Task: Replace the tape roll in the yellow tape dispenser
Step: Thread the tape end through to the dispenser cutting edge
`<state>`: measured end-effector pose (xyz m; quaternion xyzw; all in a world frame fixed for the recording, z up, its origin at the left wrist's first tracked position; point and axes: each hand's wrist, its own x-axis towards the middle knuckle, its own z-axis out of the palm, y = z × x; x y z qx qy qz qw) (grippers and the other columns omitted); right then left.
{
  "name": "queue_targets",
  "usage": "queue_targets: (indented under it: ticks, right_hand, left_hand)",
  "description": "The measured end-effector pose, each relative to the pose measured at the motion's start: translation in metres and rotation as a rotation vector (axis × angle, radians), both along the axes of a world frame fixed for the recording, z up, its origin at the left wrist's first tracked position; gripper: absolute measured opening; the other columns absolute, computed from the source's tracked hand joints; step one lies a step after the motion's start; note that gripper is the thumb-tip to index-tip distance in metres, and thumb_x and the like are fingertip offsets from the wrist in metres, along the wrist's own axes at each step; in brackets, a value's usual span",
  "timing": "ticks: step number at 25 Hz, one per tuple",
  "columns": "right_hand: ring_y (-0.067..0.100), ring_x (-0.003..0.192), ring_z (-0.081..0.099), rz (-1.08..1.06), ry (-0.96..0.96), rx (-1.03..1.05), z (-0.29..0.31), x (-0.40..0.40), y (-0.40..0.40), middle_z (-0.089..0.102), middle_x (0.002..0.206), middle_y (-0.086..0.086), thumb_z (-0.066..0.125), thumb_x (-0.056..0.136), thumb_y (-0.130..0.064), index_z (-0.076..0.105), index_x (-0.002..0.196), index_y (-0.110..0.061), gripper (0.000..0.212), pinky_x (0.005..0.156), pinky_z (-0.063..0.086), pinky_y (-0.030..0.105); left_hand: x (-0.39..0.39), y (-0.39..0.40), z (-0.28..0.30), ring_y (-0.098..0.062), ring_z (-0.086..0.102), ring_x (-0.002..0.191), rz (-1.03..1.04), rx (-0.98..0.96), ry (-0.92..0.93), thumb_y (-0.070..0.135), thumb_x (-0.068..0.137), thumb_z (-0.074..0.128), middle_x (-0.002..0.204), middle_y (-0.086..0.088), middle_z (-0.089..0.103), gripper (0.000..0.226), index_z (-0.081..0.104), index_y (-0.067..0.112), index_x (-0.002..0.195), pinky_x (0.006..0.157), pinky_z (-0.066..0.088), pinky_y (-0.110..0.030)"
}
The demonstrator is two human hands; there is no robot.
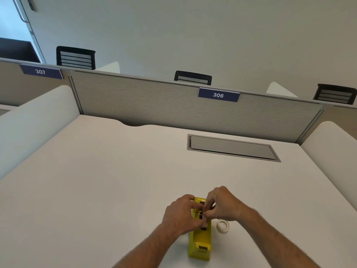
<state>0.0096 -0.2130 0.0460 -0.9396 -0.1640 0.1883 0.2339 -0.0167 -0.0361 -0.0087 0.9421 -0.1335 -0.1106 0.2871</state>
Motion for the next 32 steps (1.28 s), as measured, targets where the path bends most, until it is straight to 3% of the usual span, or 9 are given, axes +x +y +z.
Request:
queue_targets:
  ticks: [20,27,32]
  right_hand:
    - [0.022,0.078,0.070,0.007,0.002,-0.062,0.0010,0.0031,0.0055,0.074,0.081,-0.002,0.078,0.075,-0.019,0.082,0.087,-0.020,0.013,0.065,0.058,0.026]
    - [0.016,0.076,0.070,0.016,-0.019,-0.082,0.0005,0.0036,0.0069,0.070,0.077,-0.008,0.078,0.076,-0.017,0.081,0.088,-0.018,0.013,0.063,0.055,0.017]
    - [0.016,0.078,0.072,-0.009,0.006,-0.029,0.0019,0.0052,0.0015,0.076,0.080,-0.005,0.077,0.076,-0.019,0.081,0.086,-0.021,0.011,0.069,0.061,0.024]
  left_hand:
    - [-0.0010,0.0001,-0.0013,-0.011,0.048,0.128,-0.008,0.018,-0.011,0.069,0.070,0.069,0.148,0.015,0.045,0.061,0.059,0.052,0.128,0.098,0.046,-0.035]
    - [-0.0003,-0.0001,-0.0016,-0.011,0.048,0.128,0.001,0.018,0.004,0.070,0.068,0.071,0.149,0.016,0.045,0.062,0.058,0.054,0.127,0.098,0.046,-0.036]
    - [0.0006,0.0003,-0.0012,-0.011,0.049,0.127,0.001,0.026,0.006,0.069,0.068,0.071,0.148,0.016,0.045,0.062,0.058,0.055,0.127,0.098,0.046,-0.035]
